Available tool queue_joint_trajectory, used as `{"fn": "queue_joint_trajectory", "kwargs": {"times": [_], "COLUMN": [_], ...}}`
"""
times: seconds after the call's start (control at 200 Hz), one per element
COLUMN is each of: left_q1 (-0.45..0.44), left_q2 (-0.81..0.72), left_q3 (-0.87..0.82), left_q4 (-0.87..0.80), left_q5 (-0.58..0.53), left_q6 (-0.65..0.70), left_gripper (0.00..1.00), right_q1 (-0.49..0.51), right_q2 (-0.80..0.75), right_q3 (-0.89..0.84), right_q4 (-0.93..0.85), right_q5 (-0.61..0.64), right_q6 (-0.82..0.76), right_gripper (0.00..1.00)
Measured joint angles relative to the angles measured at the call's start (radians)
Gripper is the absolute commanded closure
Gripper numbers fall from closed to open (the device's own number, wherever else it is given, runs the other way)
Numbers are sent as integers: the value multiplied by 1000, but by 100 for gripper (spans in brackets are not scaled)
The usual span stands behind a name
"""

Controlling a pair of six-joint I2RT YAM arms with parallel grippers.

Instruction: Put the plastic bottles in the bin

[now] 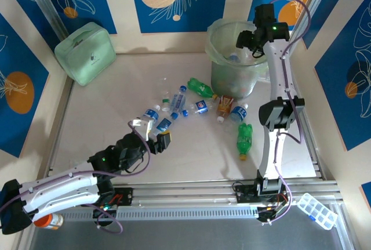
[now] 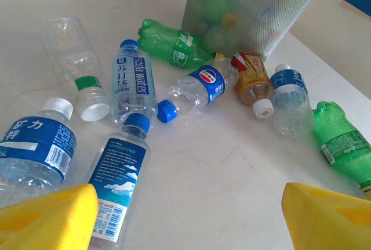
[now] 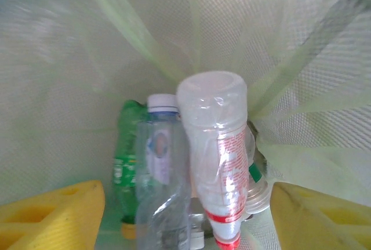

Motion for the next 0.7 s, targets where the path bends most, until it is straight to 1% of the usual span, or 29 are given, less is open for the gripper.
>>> {"fn": "queue_joint_trajectory", "kwargs": {"times": [0.12, 0.225, 0.365, 0.58, 0.7], "left_q1": [0, 0, 0, 0, 0], "left_q2": [-8, -10, -9, -9, -8], "left_q3": [0, 0, 0, 0, 0], "left_q4": [-2, -3, -3, -2, -2], "left_q5": [-13, -20, -27, -50, -59], "left_q6": [0, 0, 1, 3, 4], "left_gripper": [17, 18, 18, 18, 18], "right_q1": [32, 72, 172, 407, 486], "right_q2": [-119, -247, -444, -728, -843], "right_q3": [-48, -169, -456, -973, -1210], "right_q4": [34, 92, 219, 453, 552], "right_q5": [1, -5, -8, -10, -8], "right_q6": [5, 11, 14, 23, 49], "right_gripper": [37, 45, 48, 50, 50]}}
